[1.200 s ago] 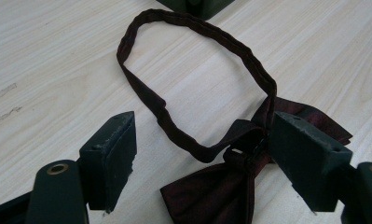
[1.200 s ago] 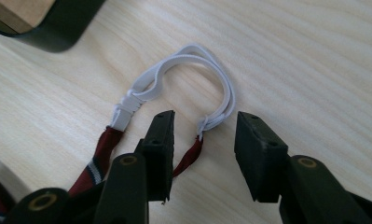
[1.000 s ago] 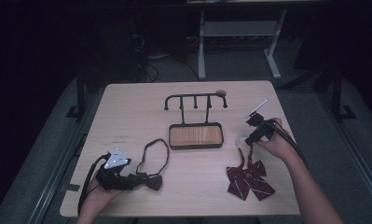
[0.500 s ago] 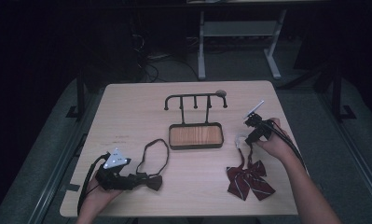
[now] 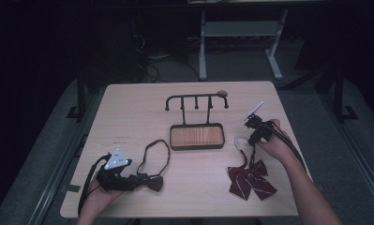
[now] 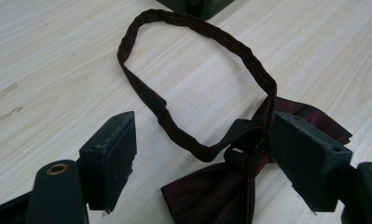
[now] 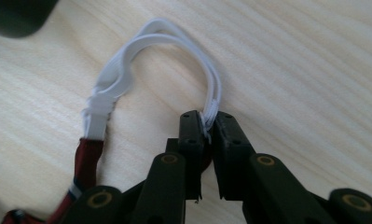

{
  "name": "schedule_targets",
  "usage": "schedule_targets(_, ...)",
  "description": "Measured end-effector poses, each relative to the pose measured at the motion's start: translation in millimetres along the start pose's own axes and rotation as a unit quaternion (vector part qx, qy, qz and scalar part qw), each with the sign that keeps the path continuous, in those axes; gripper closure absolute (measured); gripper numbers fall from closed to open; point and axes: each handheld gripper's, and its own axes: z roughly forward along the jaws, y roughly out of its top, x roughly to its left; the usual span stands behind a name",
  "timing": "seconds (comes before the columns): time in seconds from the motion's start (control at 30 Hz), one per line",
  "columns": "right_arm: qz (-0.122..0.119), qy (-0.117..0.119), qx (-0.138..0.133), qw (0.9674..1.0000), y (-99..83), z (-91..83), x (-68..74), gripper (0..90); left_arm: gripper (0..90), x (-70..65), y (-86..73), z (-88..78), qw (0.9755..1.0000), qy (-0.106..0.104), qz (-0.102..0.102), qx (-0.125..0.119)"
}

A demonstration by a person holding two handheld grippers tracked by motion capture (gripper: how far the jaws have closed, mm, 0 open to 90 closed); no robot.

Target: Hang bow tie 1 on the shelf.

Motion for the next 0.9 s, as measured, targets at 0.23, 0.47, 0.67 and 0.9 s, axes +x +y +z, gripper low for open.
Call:
schedule_targets(0.23,-0.001,0.026,-0.008,0.9996,-4.5,-9.2,-0.2,83.5,23.8,-0.2,-0.1,-0.1,1.0,0.0,-0.001,-0.001)
schedule_targets(0.47,-0.004,0.062,-0.038,0.9973,-13.7,-29.9,1.2,83.5,23.7,-0.5,0.0,0.1,1.0,-0.001,-0.003,0.0)
schedule_targets(0.67,-0.013,0.09,-0.06,0.9941,-21.2,-45.2,6.0,83.5,23.7,-1.7,0.1,1.0,1.0,-0.001,-0.003,0.0)
schedule_targets(0.9,-0.029,0.106,-0.074,0.9912,-25.9,-62.4,13.7,84.0,23.7,-2.8,0.6,0.8,1.0,-0.001,-0.002,-0.001)
